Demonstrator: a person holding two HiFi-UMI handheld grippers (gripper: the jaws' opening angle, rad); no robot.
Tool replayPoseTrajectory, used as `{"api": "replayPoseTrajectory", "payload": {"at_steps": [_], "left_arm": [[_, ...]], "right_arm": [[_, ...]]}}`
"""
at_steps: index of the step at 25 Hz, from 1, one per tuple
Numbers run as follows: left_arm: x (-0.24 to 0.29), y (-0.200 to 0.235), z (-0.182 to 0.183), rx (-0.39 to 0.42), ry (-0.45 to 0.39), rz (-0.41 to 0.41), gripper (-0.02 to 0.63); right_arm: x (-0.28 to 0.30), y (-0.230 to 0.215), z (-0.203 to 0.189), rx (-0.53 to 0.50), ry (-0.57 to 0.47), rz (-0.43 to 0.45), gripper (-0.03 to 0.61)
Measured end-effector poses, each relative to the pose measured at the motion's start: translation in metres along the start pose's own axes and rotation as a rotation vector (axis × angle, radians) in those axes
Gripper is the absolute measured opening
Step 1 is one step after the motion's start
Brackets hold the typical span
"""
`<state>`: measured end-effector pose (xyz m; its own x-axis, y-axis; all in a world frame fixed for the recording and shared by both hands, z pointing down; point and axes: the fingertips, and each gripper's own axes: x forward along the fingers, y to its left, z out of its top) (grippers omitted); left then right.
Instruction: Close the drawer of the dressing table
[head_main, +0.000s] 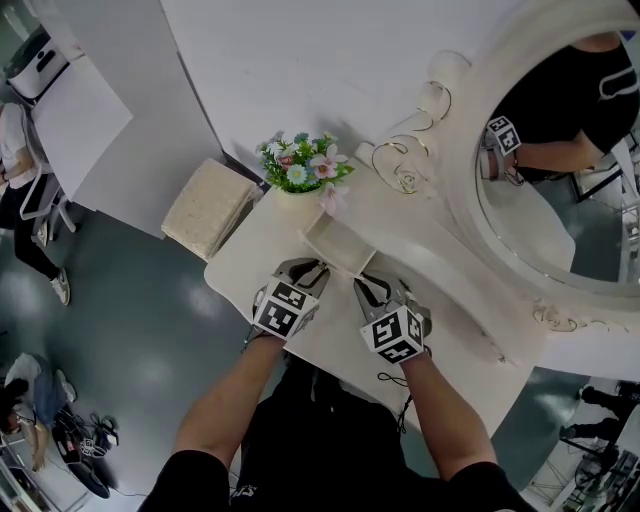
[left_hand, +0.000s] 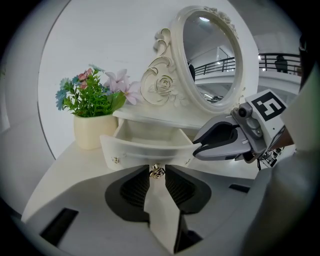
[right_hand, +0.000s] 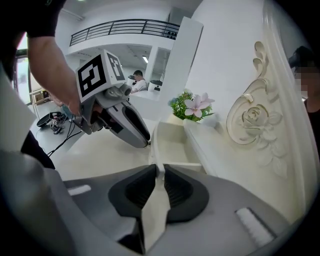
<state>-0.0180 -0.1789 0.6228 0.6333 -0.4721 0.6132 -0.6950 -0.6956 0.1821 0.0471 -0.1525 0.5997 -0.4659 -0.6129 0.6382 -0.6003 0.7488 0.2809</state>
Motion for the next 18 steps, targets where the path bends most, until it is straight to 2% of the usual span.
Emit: {"api": "replayPoseTrajectory", "payload": {"at_steps": [9, 18], "left_arm": [[0.008, -0.004, 0.012, -0.02, 0.01, -0.019, 0.101], [0.005, -0.001, 0.022, -0.026, 0.025, -0.024, 0.101]], "right_arm": [[-0.003, -0.019, -0.005, 0.17, 0.007, -0.007, 0.081], [-0.051, -0.031, 0.0, 0.337, -0.077, -0.054, 0.08]]}}
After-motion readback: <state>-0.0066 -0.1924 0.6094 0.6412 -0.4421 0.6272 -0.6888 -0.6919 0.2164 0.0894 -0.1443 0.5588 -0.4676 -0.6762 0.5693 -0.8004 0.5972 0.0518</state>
